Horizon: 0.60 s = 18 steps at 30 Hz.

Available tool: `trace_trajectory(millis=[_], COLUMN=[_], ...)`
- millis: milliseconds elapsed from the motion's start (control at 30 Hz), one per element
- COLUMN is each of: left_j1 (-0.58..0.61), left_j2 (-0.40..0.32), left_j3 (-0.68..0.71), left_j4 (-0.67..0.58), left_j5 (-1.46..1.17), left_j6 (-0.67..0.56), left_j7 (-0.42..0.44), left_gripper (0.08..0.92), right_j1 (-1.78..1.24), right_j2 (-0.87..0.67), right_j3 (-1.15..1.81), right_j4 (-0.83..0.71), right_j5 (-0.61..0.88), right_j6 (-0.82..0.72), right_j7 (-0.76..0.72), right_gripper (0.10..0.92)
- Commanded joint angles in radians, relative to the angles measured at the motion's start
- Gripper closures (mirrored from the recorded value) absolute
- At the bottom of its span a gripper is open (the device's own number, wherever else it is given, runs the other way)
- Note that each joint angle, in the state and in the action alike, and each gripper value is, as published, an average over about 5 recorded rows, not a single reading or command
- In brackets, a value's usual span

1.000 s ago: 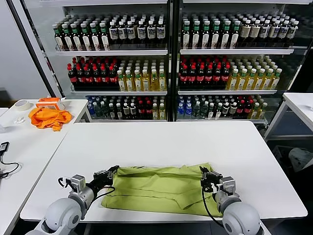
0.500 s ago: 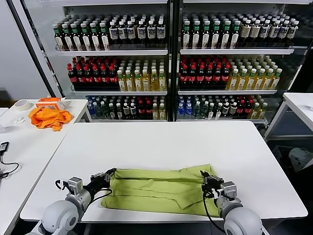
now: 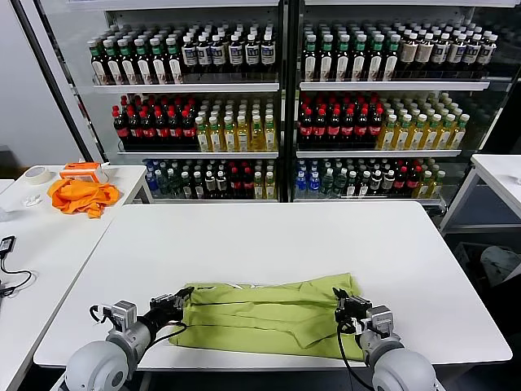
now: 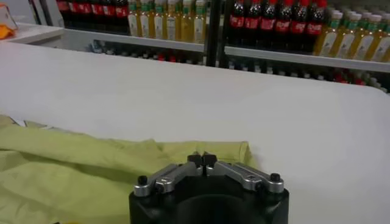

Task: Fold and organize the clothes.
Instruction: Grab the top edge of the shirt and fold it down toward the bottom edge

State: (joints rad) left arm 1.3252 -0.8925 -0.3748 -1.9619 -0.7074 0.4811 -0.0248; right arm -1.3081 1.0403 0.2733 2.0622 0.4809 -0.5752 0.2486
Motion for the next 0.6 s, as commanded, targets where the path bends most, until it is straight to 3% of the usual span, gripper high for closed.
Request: trace_trajectory(millis=[33, 233, 367, 600], left_j1=[0.016, -0.024, -0.027, 0.033], left_j2=[-0.003, -0.015, -0.013, -0.027], left_j3=[0.004, -0.007, -0.050, -0.079], left_j4=[-0.014, 0.070, 0.084, -0.032], left_j5=[0.021, 0.040, 0.013, -0.006], left_j6=[0.055, -0.005, -0.030, -0.061], left_j7=[-0.041, -0.047, -0.038, -0.067], left_gripper=[0.919, 0.854, 0.742, 0.543], right_j1=[-0.006, -0.034, -0.055, -0.132], right_j2=[0.000, -0.013, -0.020, -0.009], right_j3=[-0.001, 0.016, 0.053, 0.113], right_j4=[-0.002, 0.021, 0.044, 0.158], right_j5=[-0.007, -0.026, -0.033, -0.038], right_j6=[0.001, -0.002, 0.001, 0.001], right_j7=[-0.004, -0.015, -0.013, -0.013], right_gripper=[0.917, 0.882, 0.774, 0.566])
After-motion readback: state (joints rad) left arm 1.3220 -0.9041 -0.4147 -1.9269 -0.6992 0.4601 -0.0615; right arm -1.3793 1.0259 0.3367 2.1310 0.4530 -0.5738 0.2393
